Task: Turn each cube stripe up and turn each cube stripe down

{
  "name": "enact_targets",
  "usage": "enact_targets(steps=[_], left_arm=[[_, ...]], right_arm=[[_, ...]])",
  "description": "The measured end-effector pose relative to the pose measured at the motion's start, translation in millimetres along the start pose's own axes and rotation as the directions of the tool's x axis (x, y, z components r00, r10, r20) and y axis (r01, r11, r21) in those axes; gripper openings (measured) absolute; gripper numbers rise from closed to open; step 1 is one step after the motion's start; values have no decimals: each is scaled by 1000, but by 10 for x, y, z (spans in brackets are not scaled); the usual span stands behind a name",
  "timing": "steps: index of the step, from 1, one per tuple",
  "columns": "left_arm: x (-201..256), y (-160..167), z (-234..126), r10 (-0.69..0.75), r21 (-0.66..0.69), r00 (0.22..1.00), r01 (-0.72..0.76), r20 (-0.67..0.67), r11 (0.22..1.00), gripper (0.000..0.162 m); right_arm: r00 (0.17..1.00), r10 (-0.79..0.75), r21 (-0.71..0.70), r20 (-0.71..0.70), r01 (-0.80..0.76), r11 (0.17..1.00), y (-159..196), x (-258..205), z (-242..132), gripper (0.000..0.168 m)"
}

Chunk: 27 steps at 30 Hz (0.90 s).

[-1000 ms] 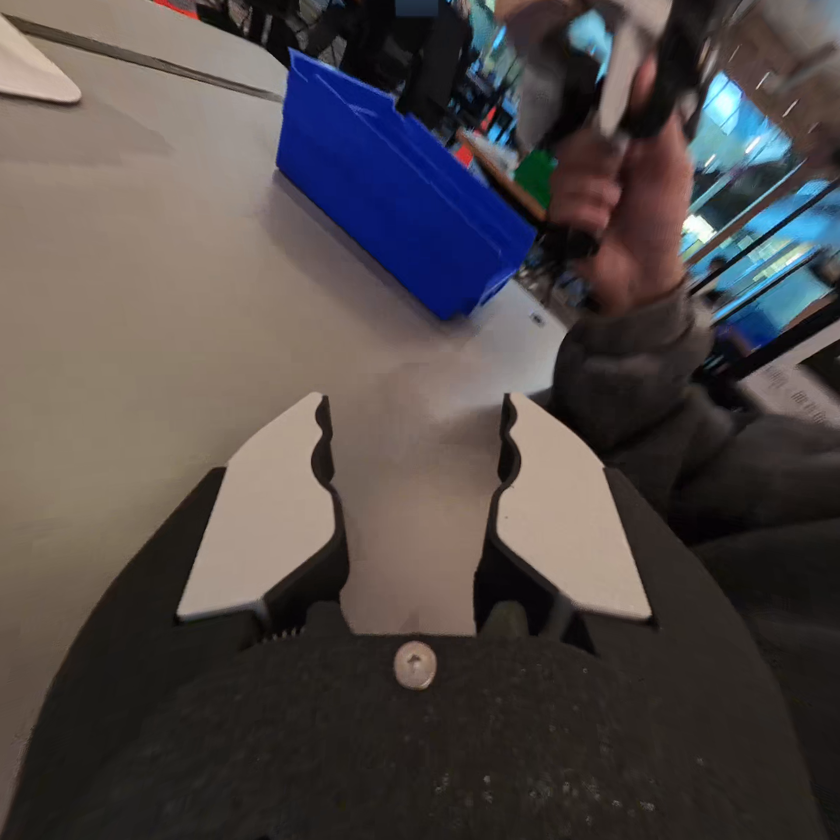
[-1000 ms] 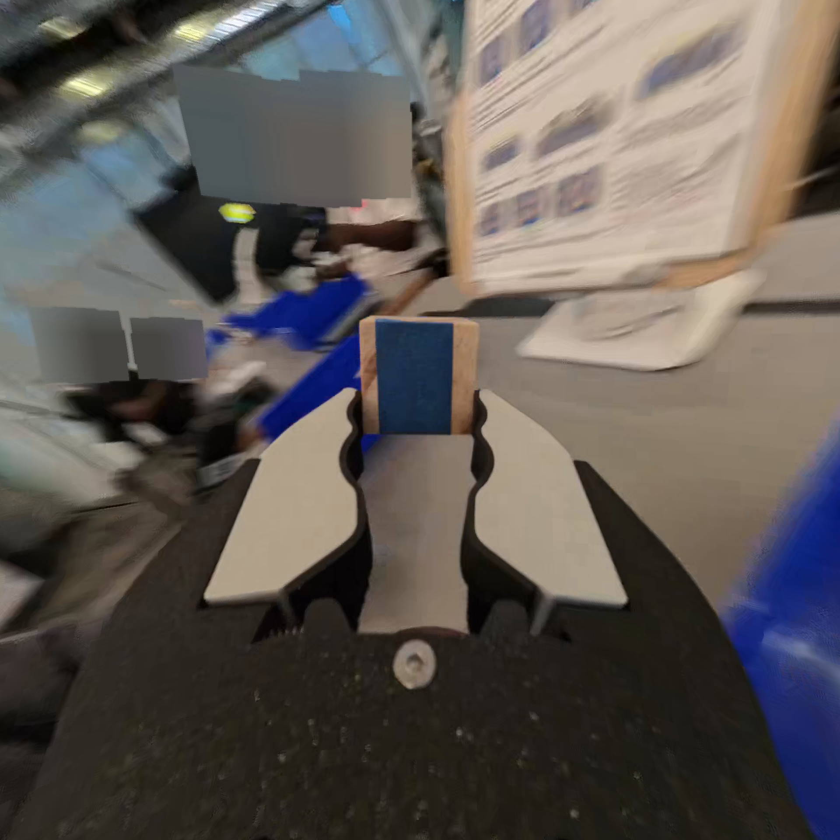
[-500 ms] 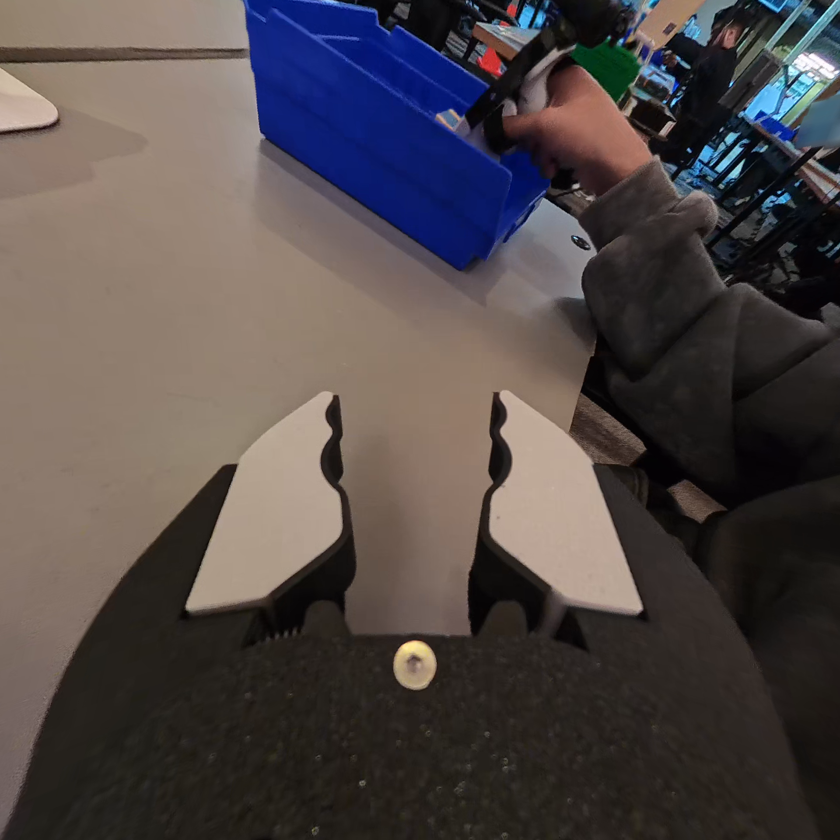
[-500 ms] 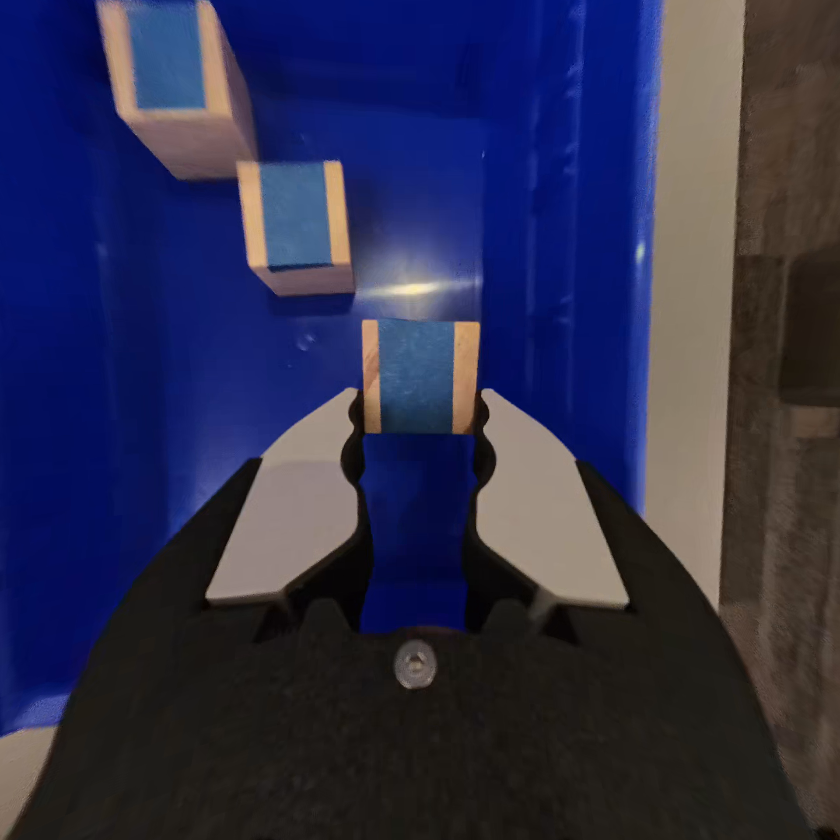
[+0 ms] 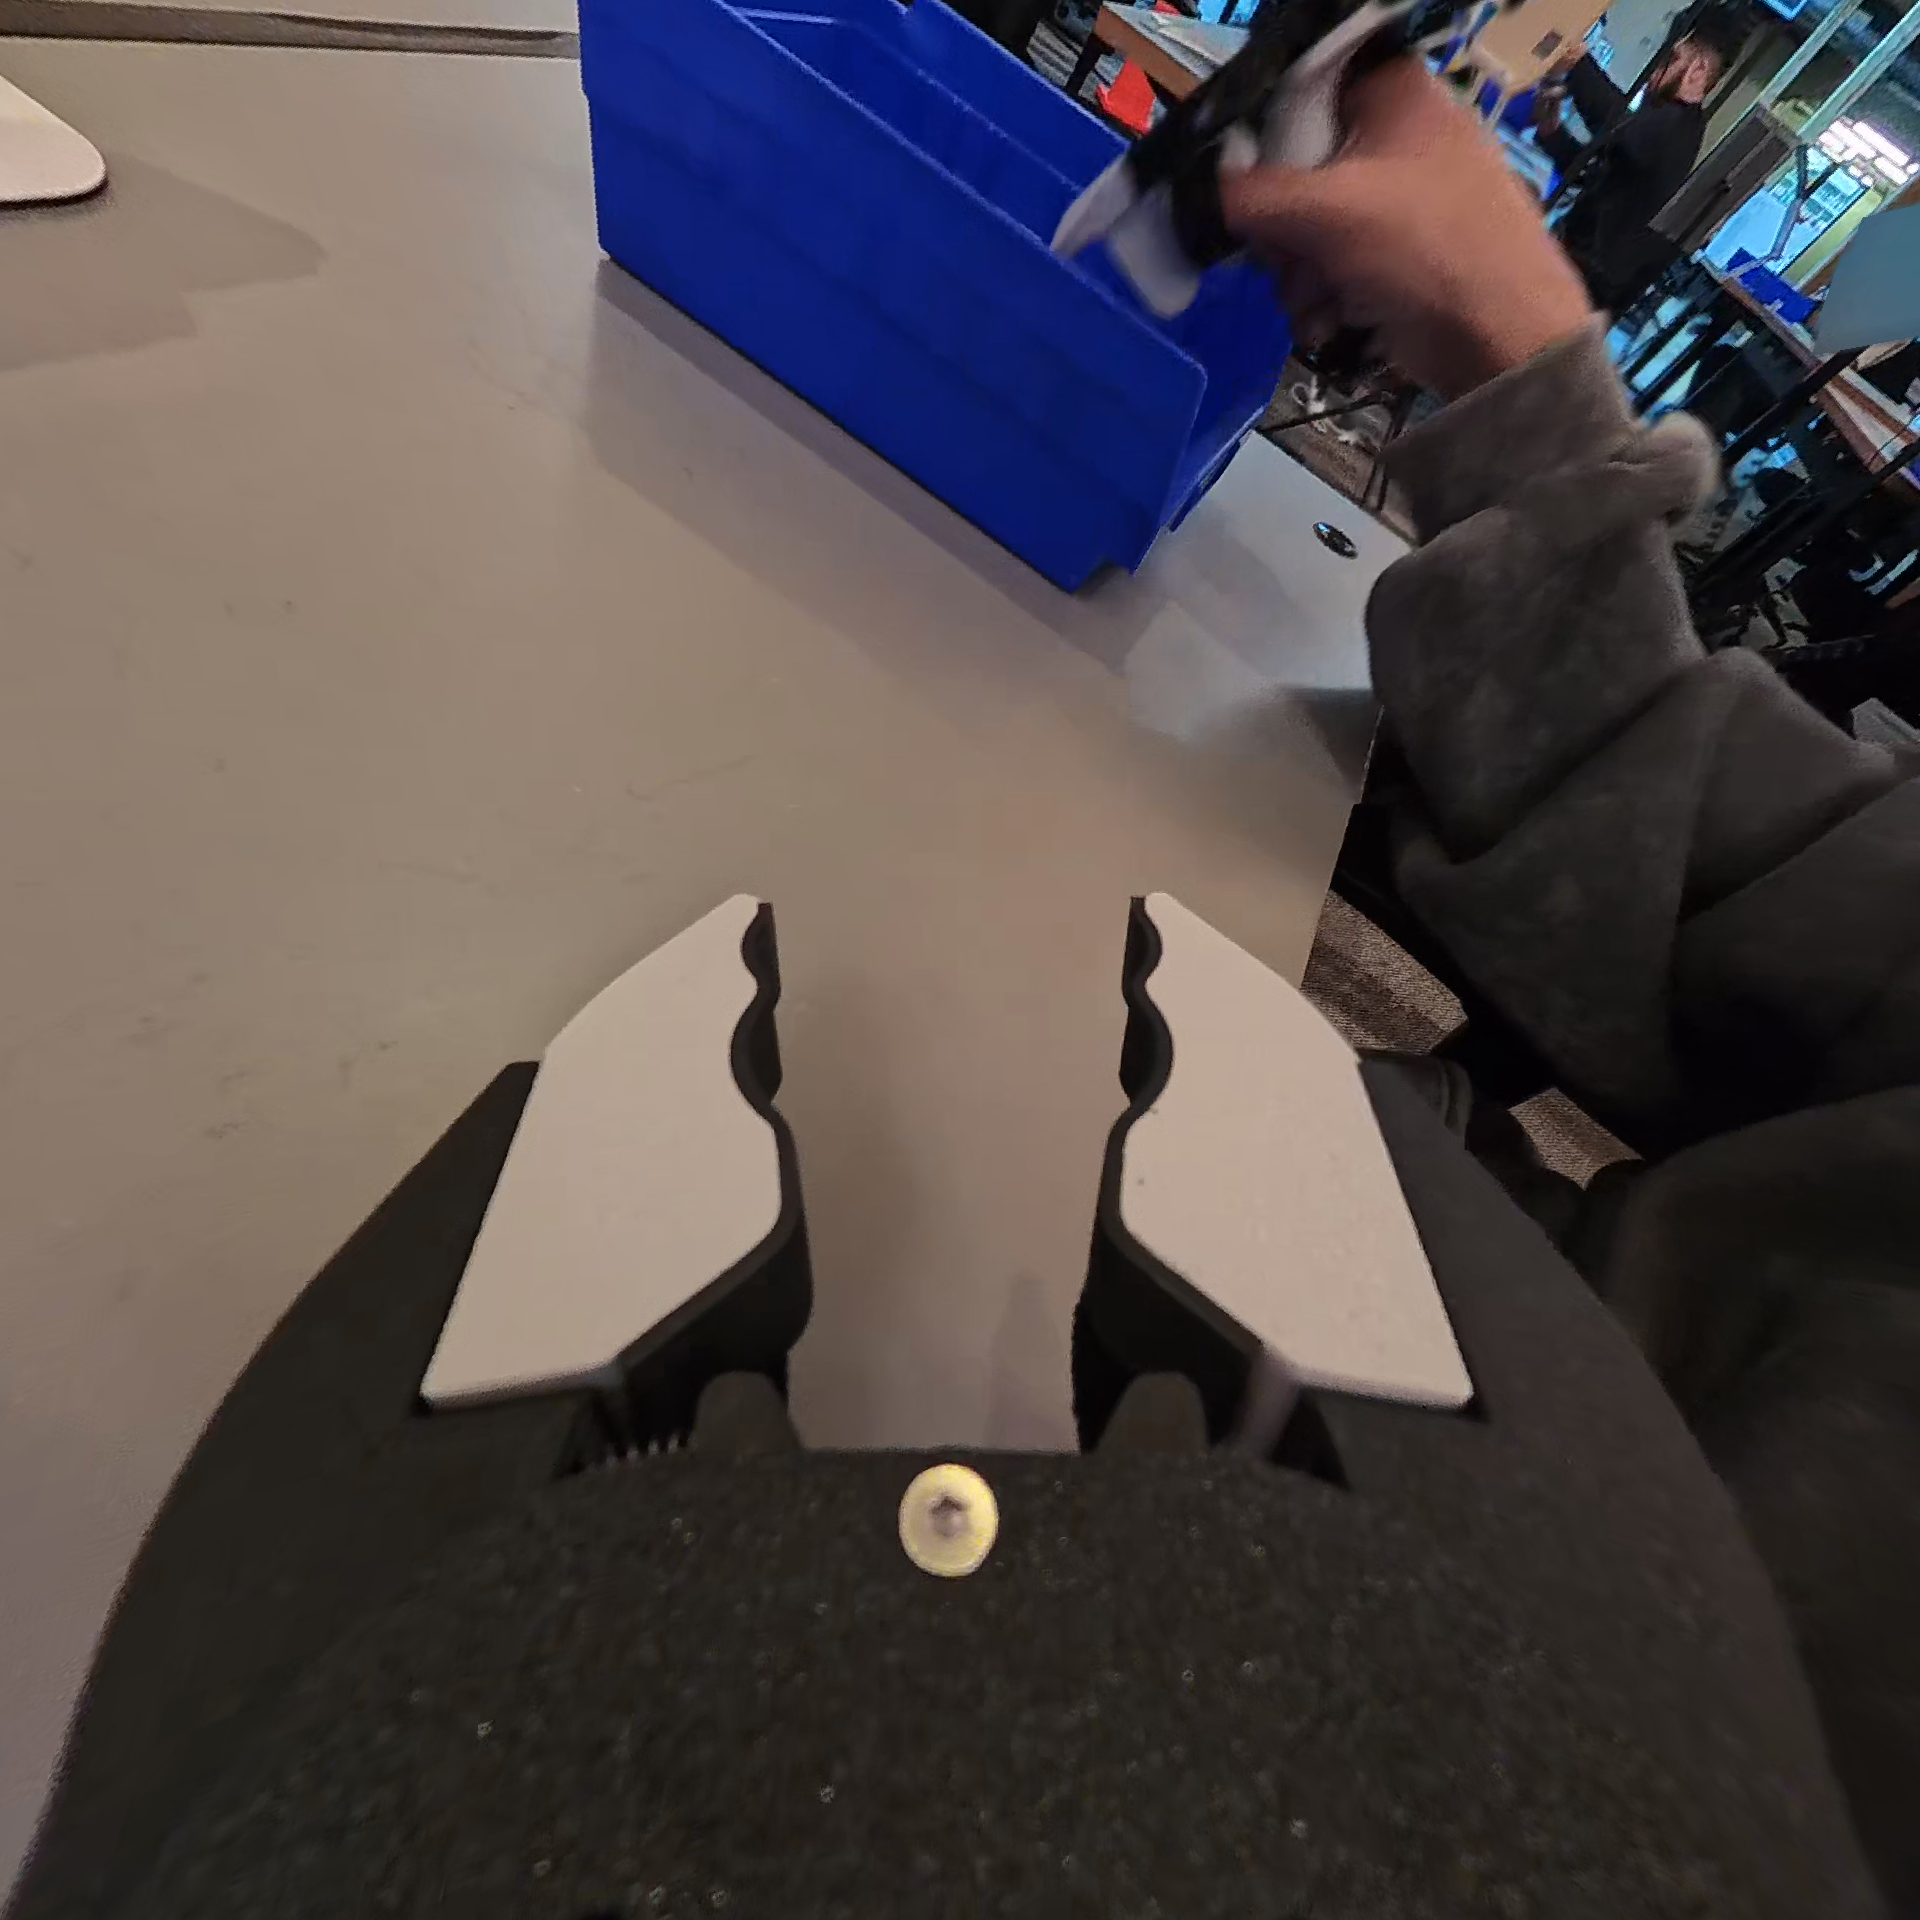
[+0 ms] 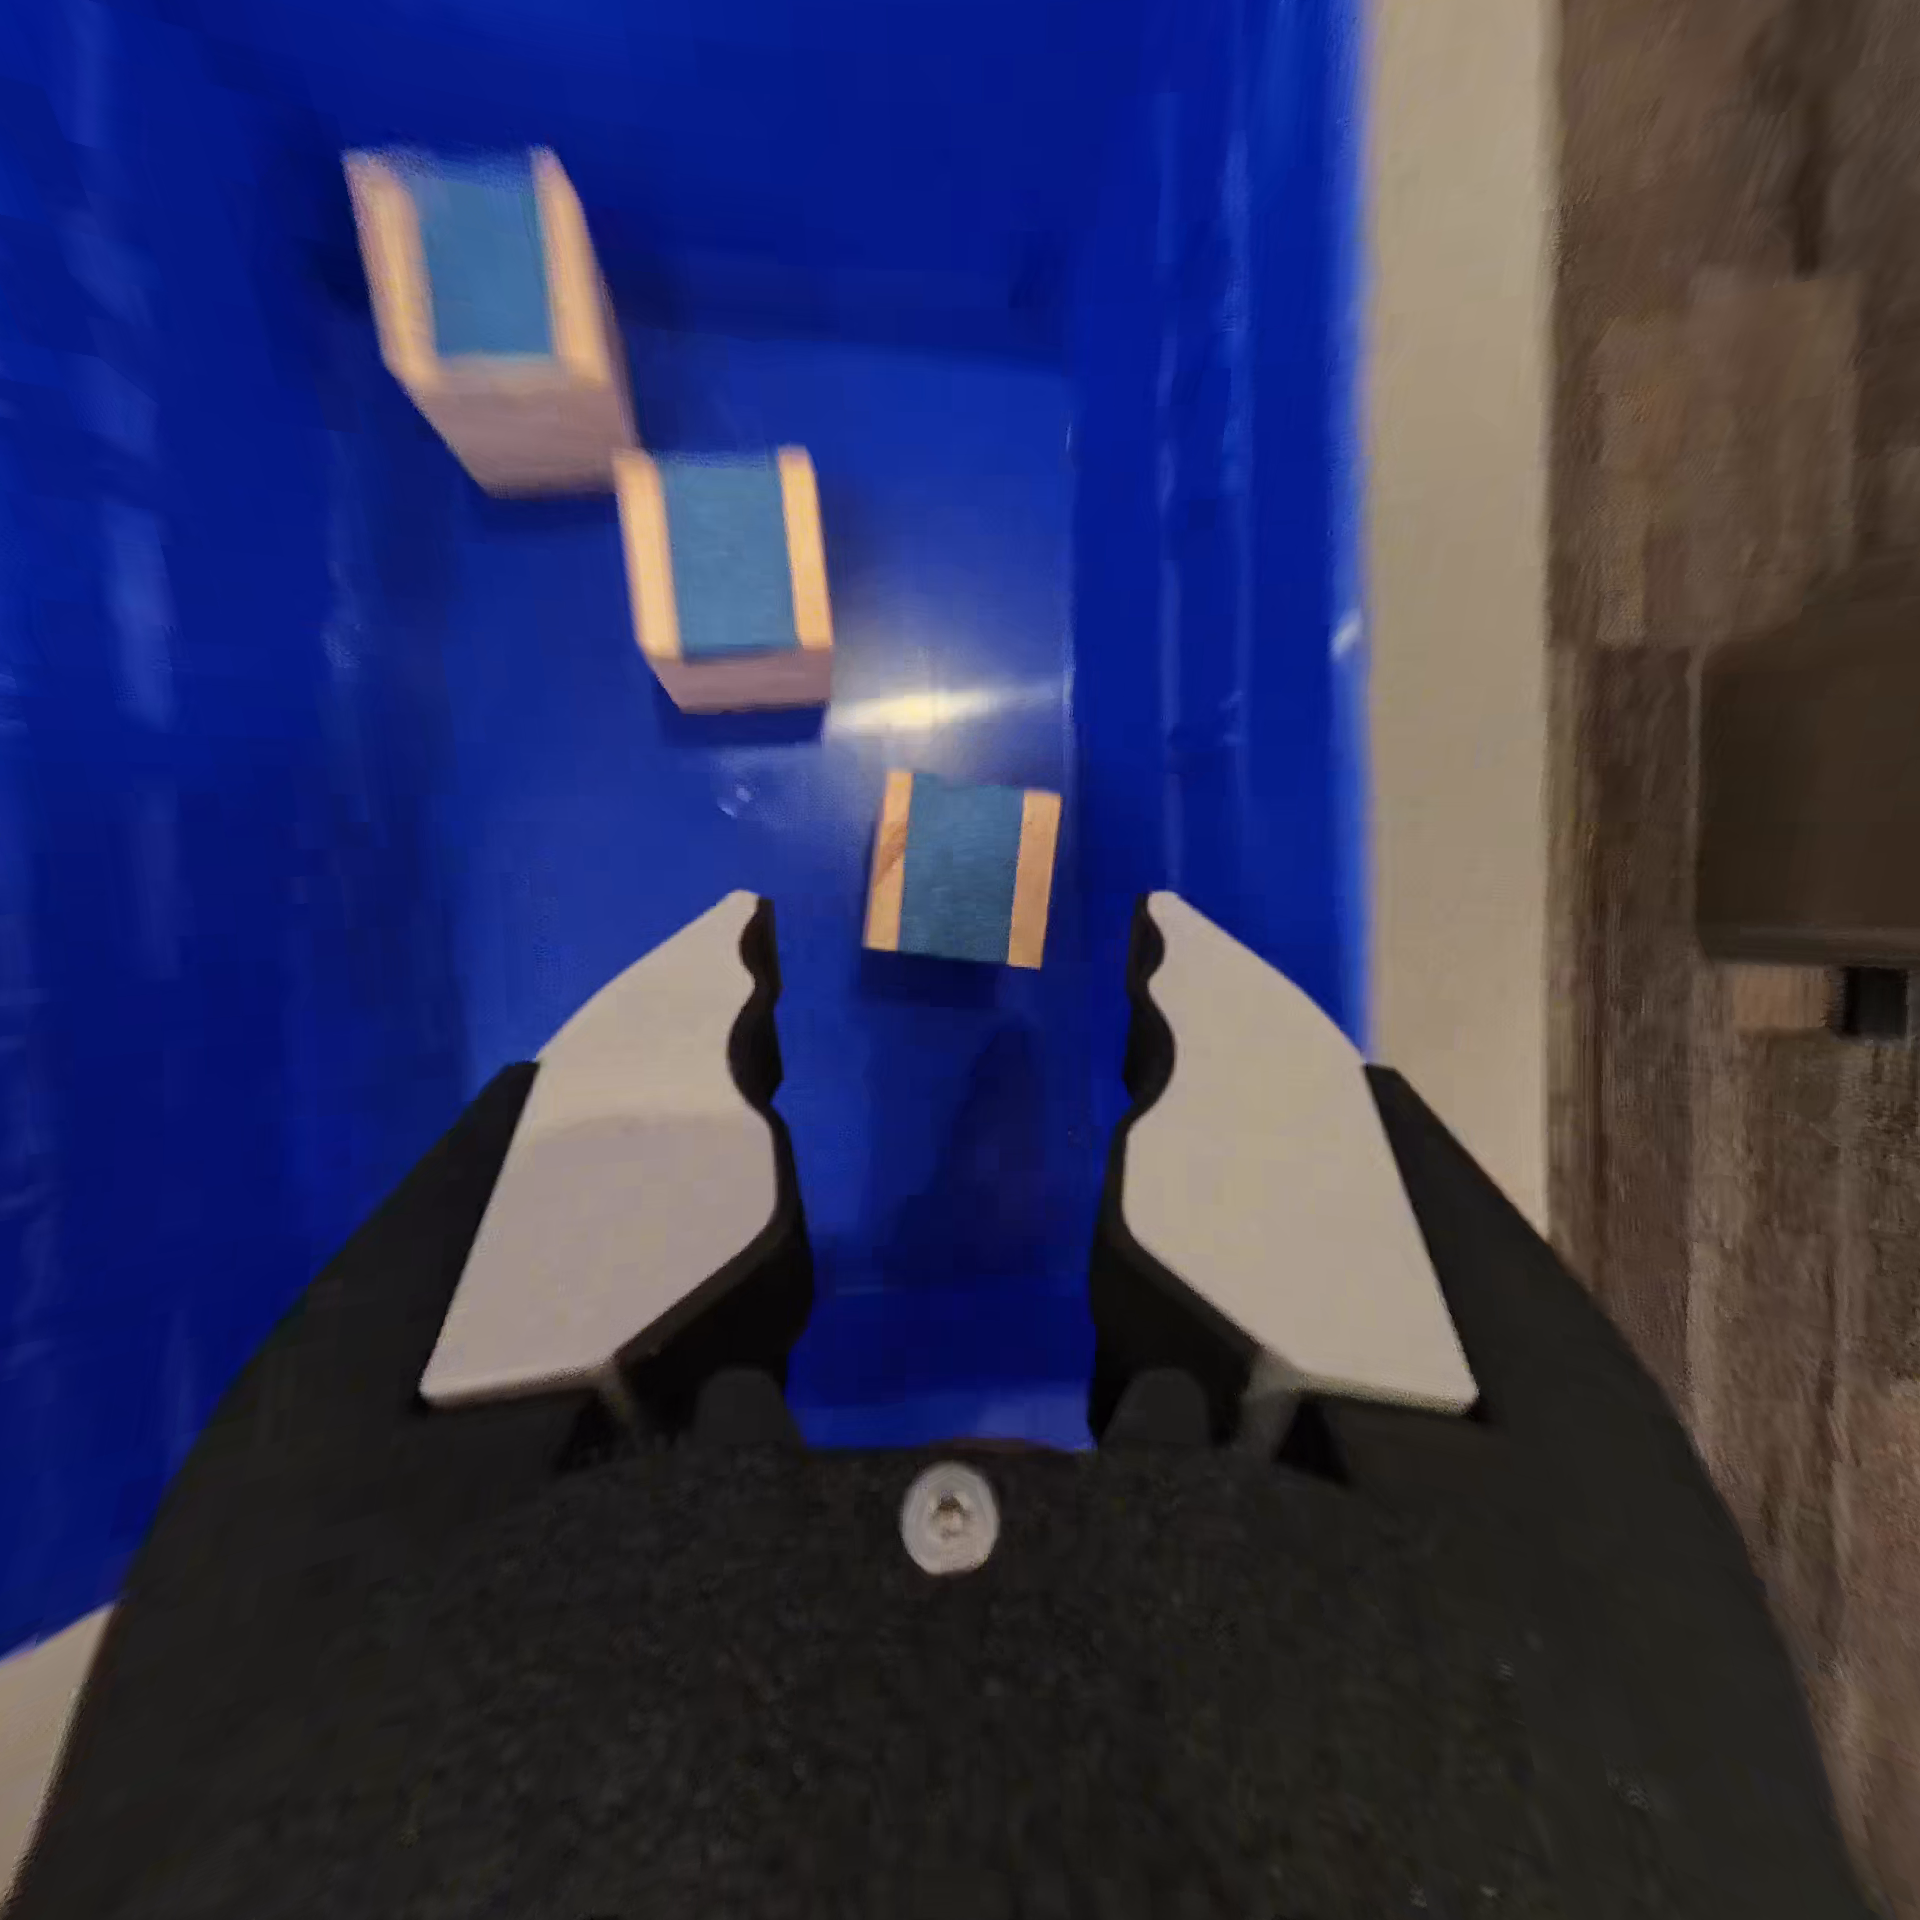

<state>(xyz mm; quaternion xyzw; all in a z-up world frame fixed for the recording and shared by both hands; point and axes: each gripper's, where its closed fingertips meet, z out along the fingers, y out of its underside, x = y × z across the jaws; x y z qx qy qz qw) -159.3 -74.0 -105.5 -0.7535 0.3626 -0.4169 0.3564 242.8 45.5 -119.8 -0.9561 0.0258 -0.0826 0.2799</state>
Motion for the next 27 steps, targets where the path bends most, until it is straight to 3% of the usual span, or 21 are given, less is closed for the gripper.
enact_targets(steps=[3,5,7,9,12,15,18,20,22,25,27], left_arm=[[-23,-10,-10,-1,3,1000,1,10,1000,63],[-76,-12,-20,-10,6,999,10,34,1000,63],[-135,0,-28,-25,-2,998,26,57,1000,63],[-182,-1,-41,-46,1,996,46,72,999,63],[-202,-5,-63,-66,0,995,66,71,998,63],[105,-78,-156,-51,-41,996,48,-77,998,67],[65,-272,-540,98,-70,995,-96,28,993,66],[-268,-416,-983,221,-137,951,-195,214,971,66],[-726,-463,-1464,337,-294,868,-236,365,926,65],[-1313,-411,-1963,462,-534,806,-224,369,815,64],[-1713,-404,-2140,516,-629,788,-220,336,746,61]], right_arm=[[994,-29,338,104,-8,941,-472,-223,-844,61],[960,-144,571,239,-19,821,-697,-634,-1440,58],[870,-304,718,387,-77,692,-748,-1199,-1903,58],[725,-435,755,534,-177,632,-630,-1822,-2126,58],[498,-516,694,697,-285,661,-243,-2713,-1966,56],[443,-509,647,738,-249,721,79,-3268,-1528,55],[389,-487,582,783,-178,793,255,-3508,-1294,56],[365,-473,562,802,-190,805,277,-3505,-1288,56],[362,-478,565,800,-187,804,285,-3478,-1291,55],[357,-489,574,796,-186,798,288,-3445,-1287,55],[232,-488,536,841,-240,809,322,-3468,-1428,53]])
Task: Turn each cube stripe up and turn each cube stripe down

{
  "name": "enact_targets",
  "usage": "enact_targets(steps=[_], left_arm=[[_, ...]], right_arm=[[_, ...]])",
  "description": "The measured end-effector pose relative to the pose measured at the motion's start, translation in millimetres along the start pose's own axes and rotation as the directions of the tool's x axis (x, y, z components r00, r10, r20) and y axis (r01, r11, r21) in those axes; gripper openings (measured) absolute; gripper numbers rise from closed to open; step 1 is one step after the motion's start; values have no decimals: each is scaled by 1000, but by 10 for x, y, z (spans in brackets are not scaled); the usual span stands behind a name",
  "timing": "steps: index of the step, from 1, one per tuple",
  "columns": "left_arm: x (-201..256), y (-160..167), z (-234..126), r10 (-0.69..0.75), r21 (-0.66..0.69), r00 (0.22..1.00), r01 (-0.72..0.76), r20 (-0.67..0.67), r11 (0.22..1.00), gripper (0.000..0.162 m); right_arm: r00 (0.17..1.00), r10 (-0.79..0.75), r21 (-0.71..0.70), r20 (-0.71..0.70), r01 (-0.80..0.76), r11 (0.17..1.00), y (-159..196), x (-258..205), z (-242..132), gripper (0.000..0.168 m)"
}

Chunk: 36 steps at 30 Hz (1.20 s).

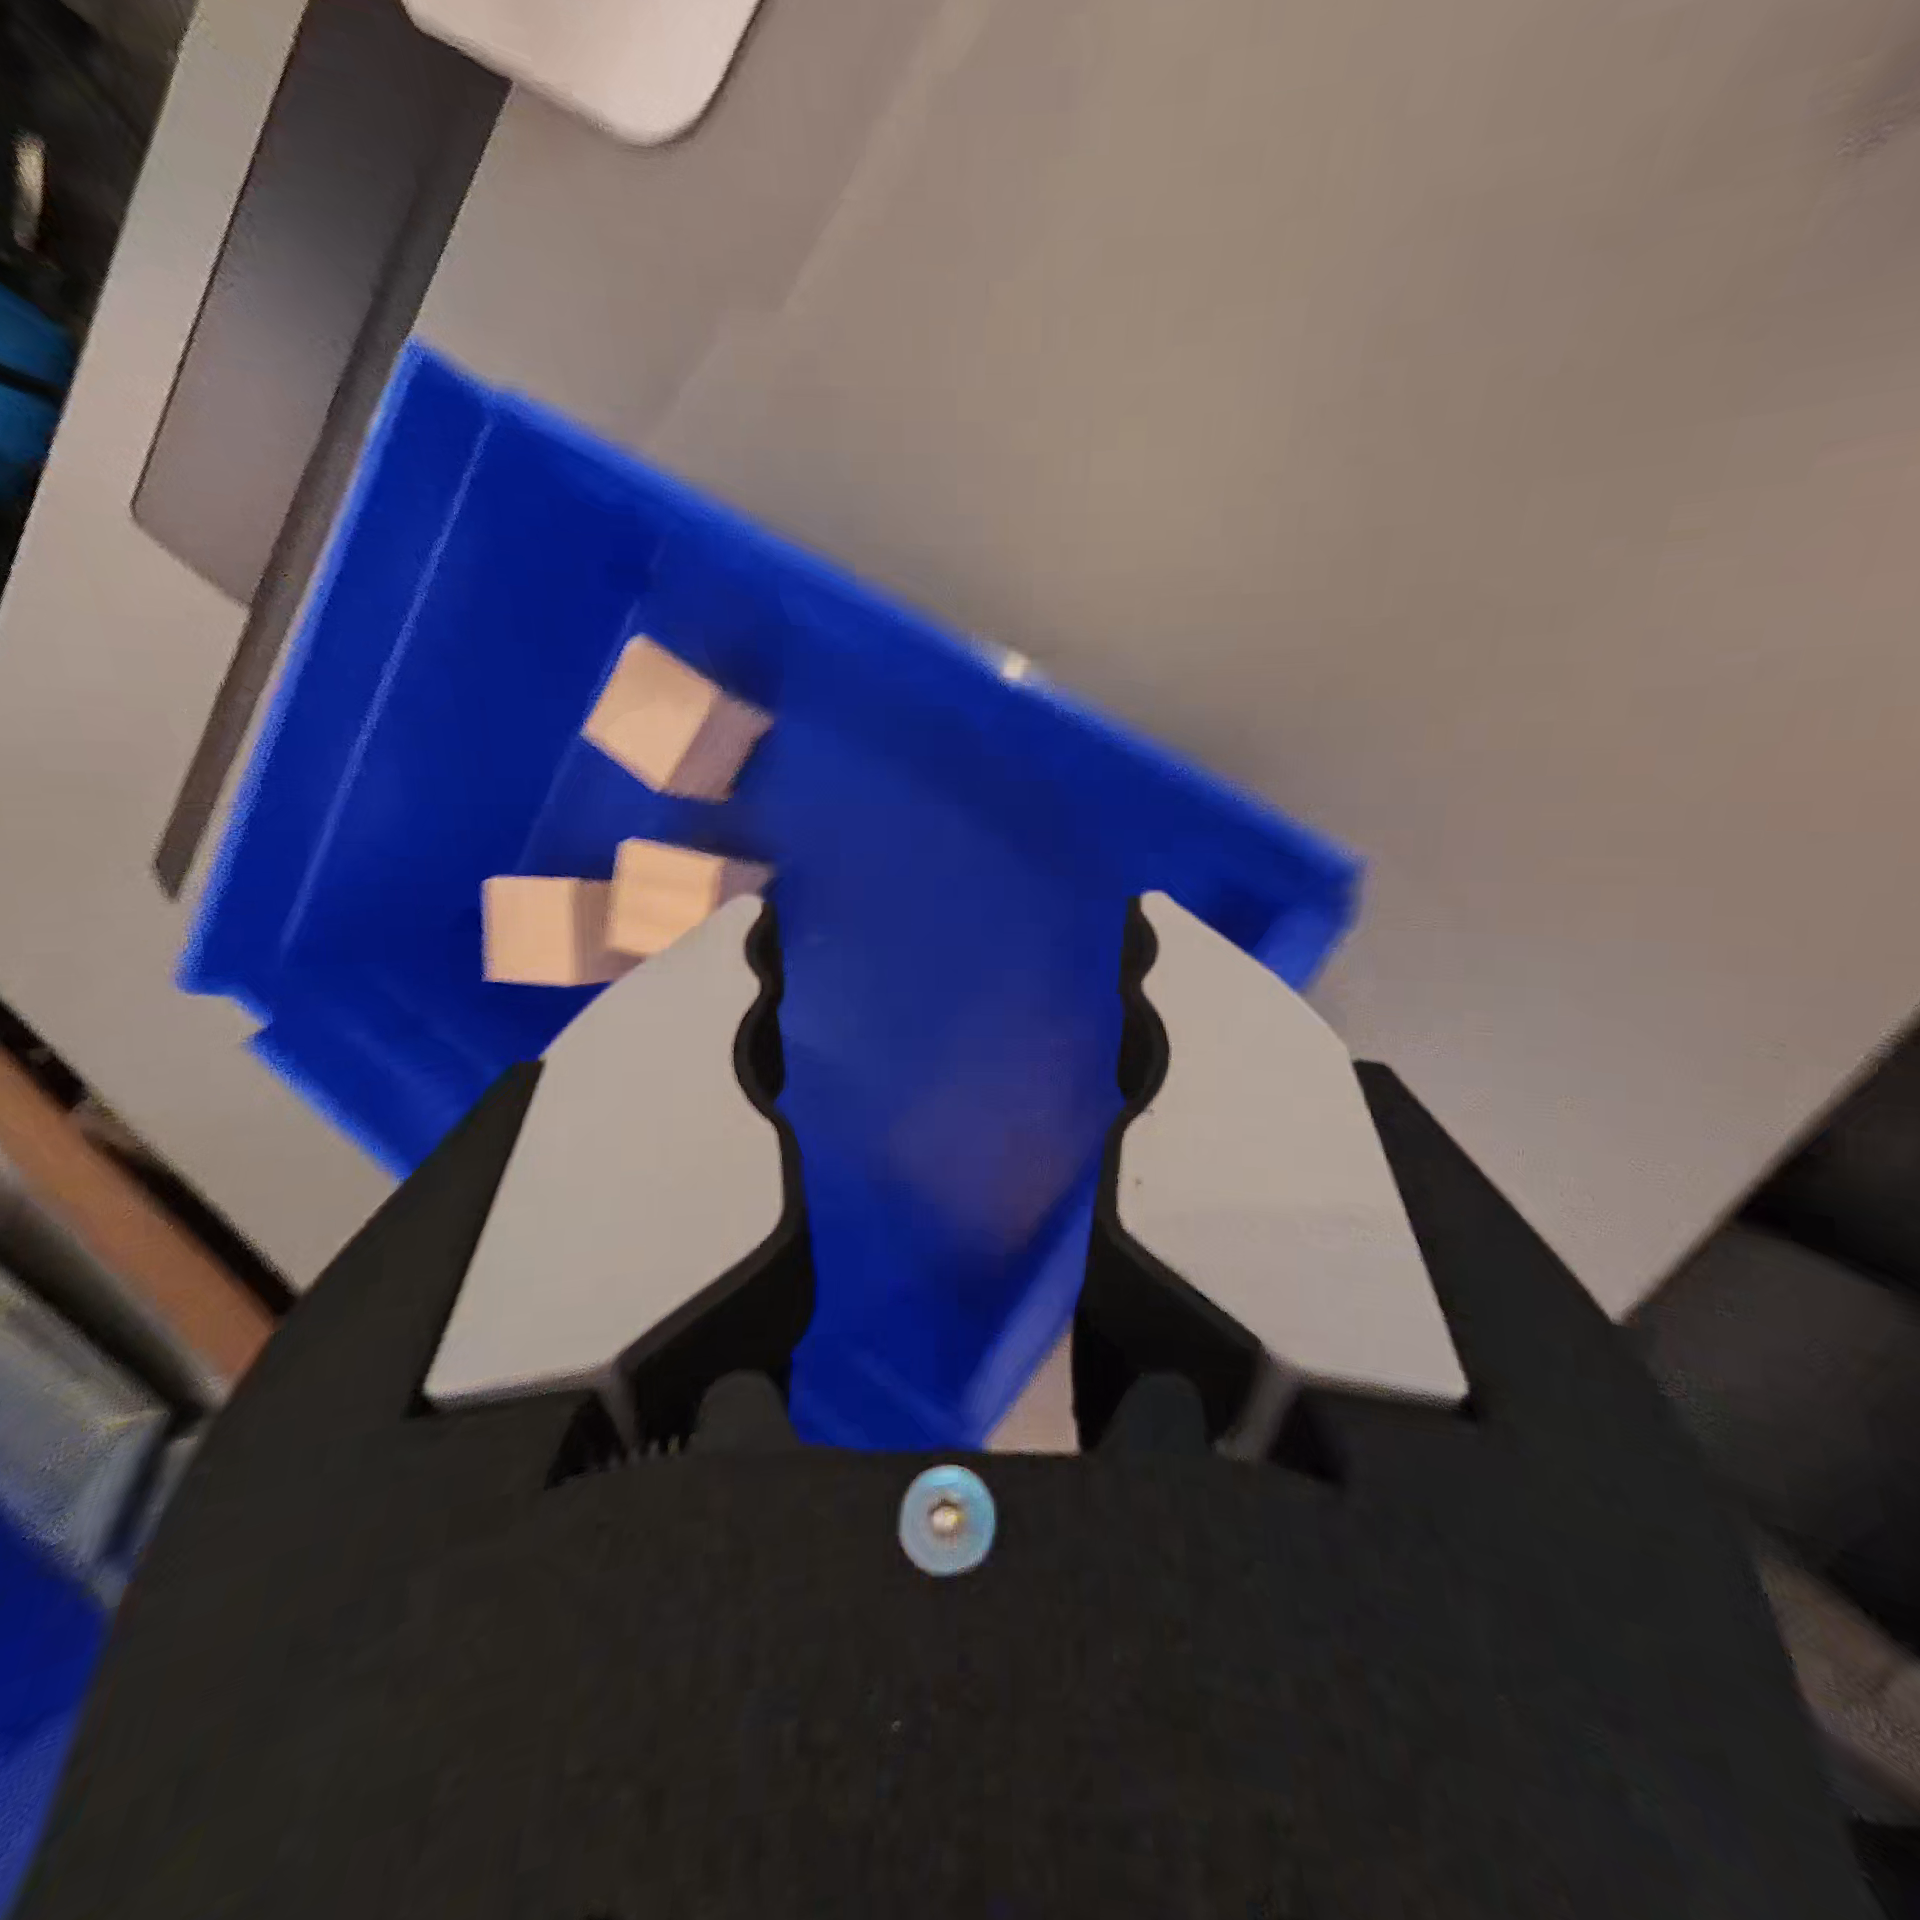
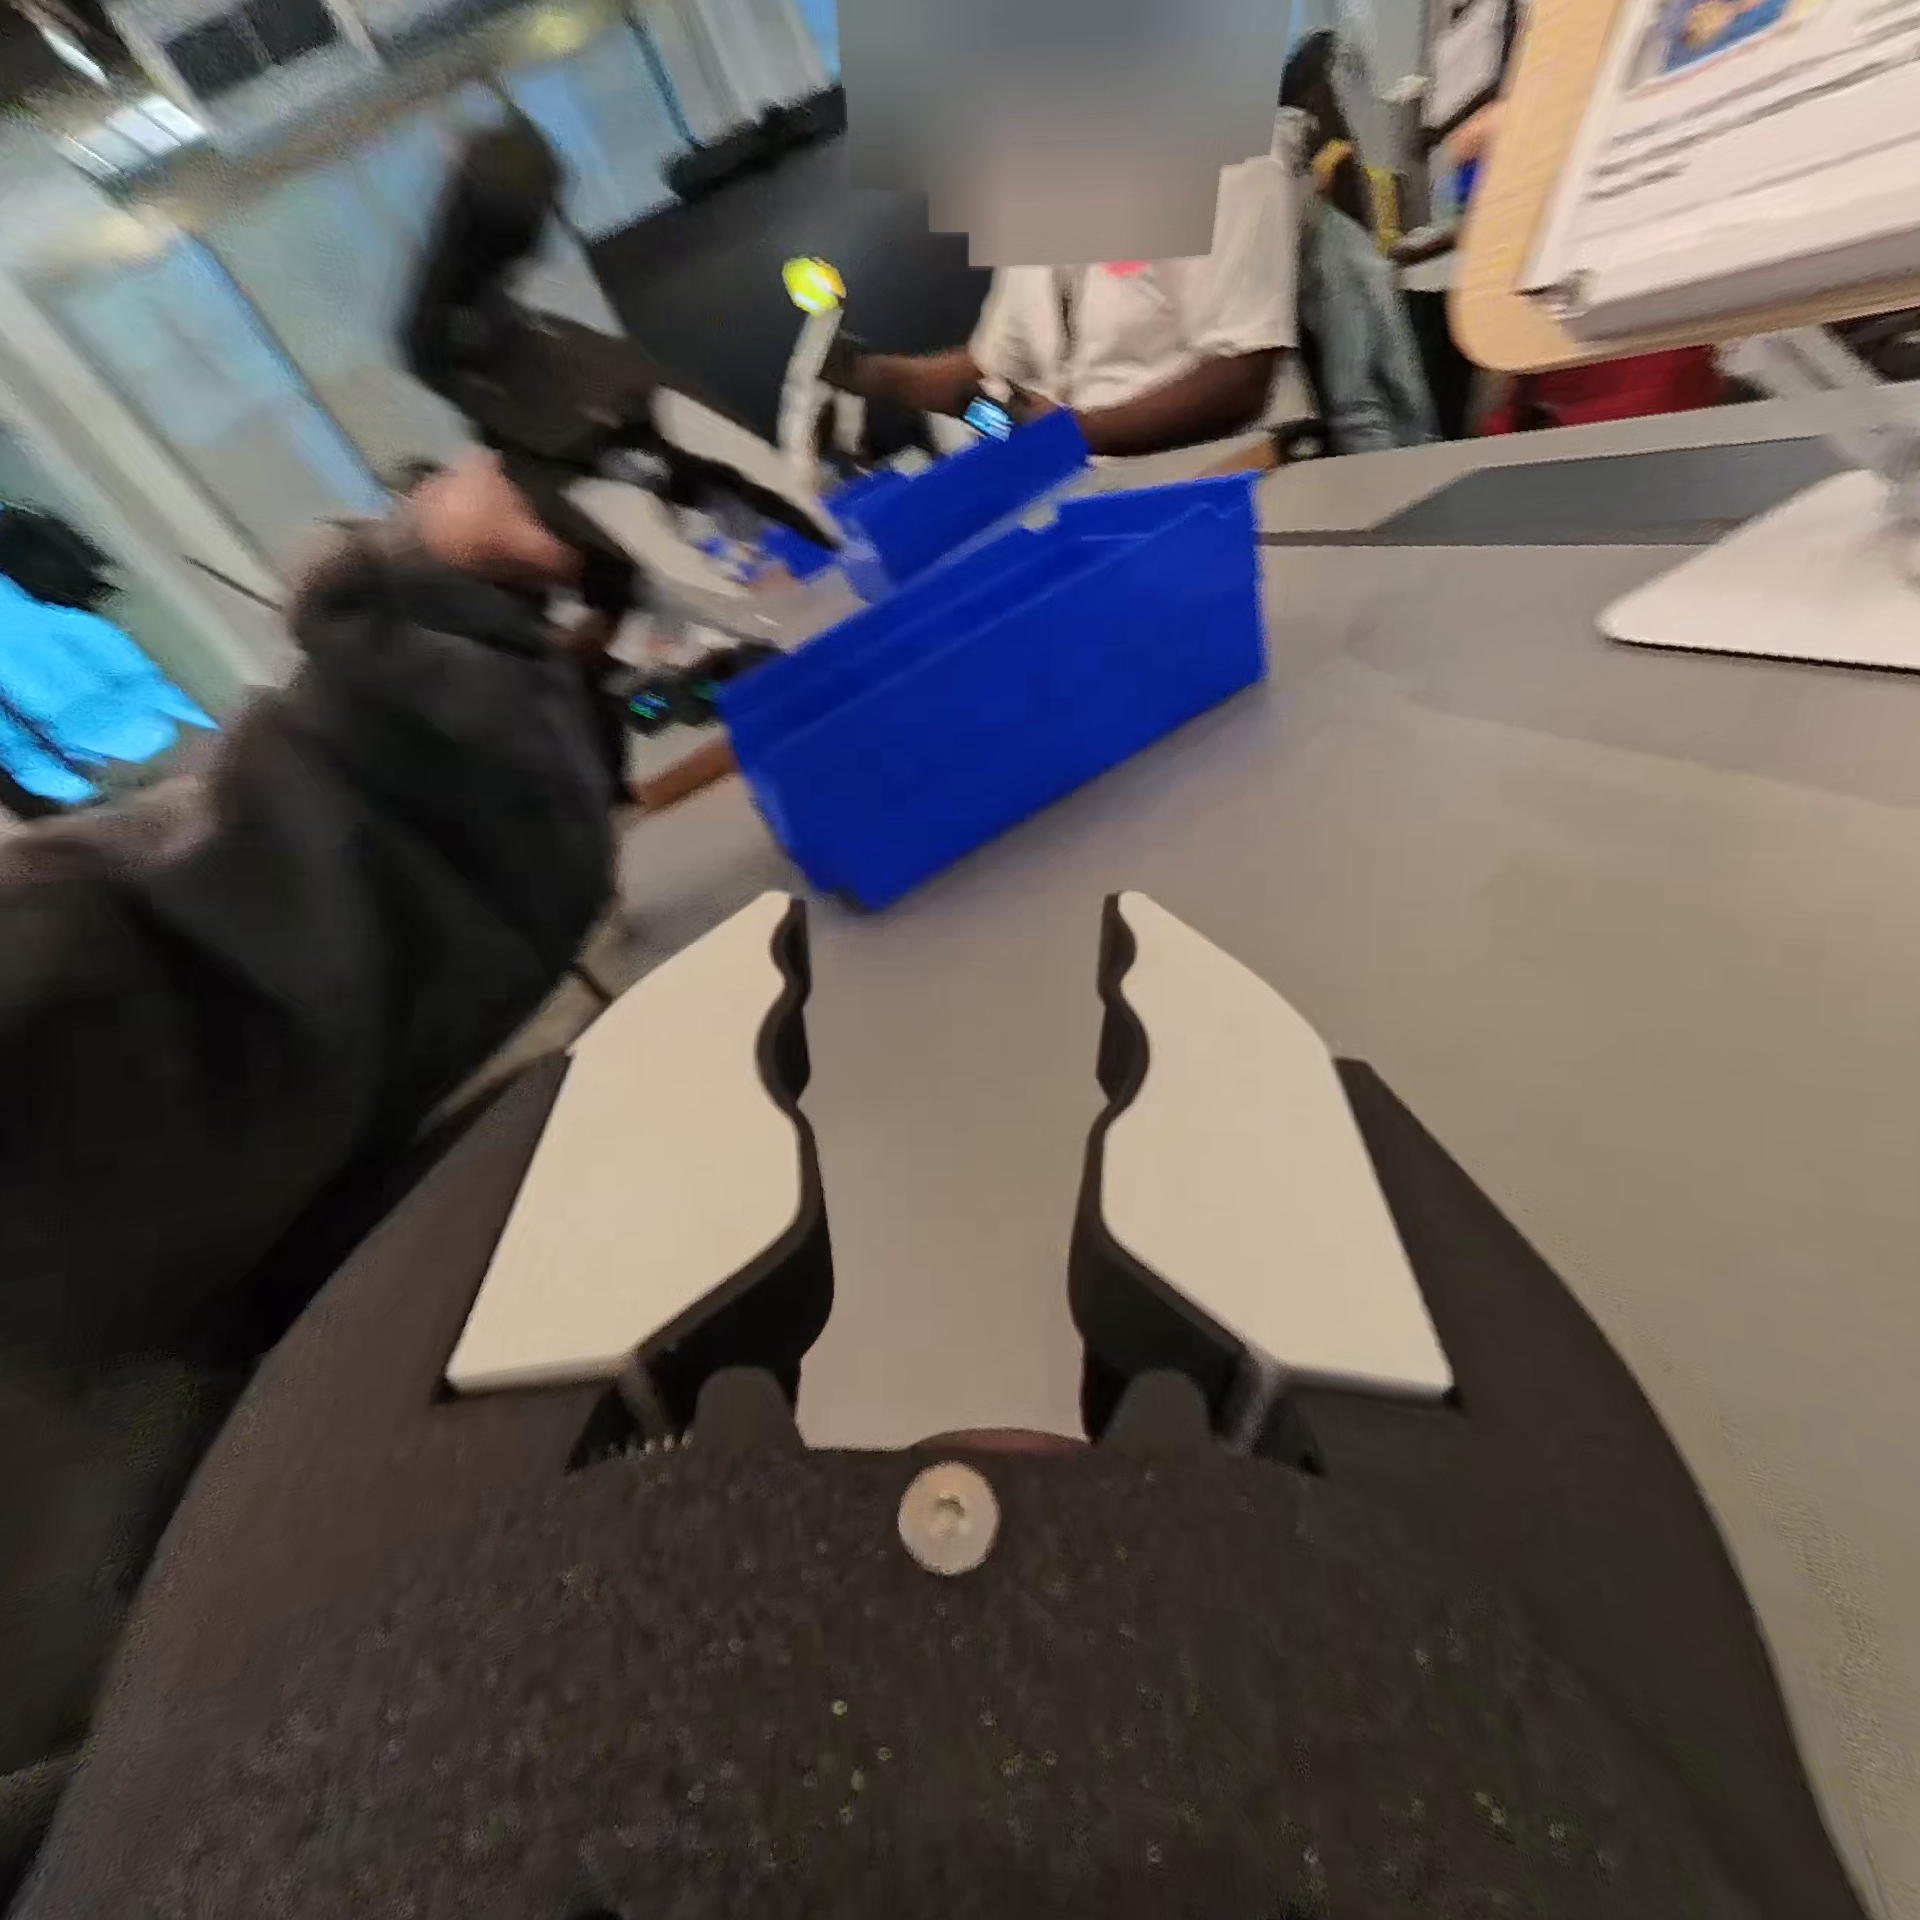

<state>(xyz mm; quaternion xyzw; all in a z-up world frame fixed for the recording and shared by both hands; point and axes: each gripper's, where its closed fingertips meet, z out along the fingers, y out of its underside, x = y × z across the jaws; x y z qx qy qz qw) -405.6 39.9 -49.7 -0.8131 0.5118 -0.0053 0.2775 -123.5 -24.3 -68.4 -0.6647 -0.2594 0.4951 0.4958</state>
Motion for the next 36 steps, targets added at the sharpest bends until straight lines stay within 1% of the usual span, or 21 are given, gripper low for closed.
enact_targets(steps=[2,3,4,5,7,11,13,15,17,23,26,29,31,33,36], left_arm=[[-354,159,188,54,-67,999,-54,-3,996,62],[-463,225,303,83,-82,996,-86,-38,993,64],[-540,291,421,105,-88,991,-112,-85,990,62],[-648,354,546,103,-104,990,-113,-101,988,54],[-783,486,785,81,-168,986,-106,-147,980,61],[-899,613,1142,78,-243,977,-126,-200,962,63],[-968,678,1249,125,-287,977,-171,-171,943,58],[-936,745,1314,147,-322,971,-202,-186,925,54],[-878,727,1326,165,-305,966,-221,-200,926,44],[-730,735,1236,88,-304,967,-161,-241,939,44],[-748,665,1020,40,-252,980,-90,-194,963,44],[-794,466,643,-58,-130,989,41,-135,991,44],[-781,245,370,-168,5,978,169,-123,986,44],[-661,-46,116,-275,168,944,305,-182,937,43],[-343,-465,-111,-381,321,869,476,-316,819,43]], right_arm=[[994,68,44,83,-72,996,-60,-70,-23,52],[991,79,58,106,-86,995,-77,-82,-35,52],[989,85,62,120,-93,994,-85,-87,-44,52],[988,85,60,128,-93,994,-84,-90,-49,52],[988,73,47,132,-80,996,-59,-87,-51,52],[986,84,24,141,-89,996,3,-65,-22,52],[977,96,26,190,-103,994,0,-128,-15,52],[972,89,31,218,-98,995,-14,-185,-10,52],[967,83,18,241,-89,996,6,-232,0,52],[960,105,-6,261,-107,994,41,-245,25,52],[964,110,11,243,-116,993,0,-205,-19,51],[973,110,36,205,-120,992,-78,-118,-86,51],[979,134,61,156,-145,988,-144,0,-140,51],[975,167,118,146,-185,976,-263,70,-220,52],[966,239,152,104,-253,955,-396,188,-313,56]])
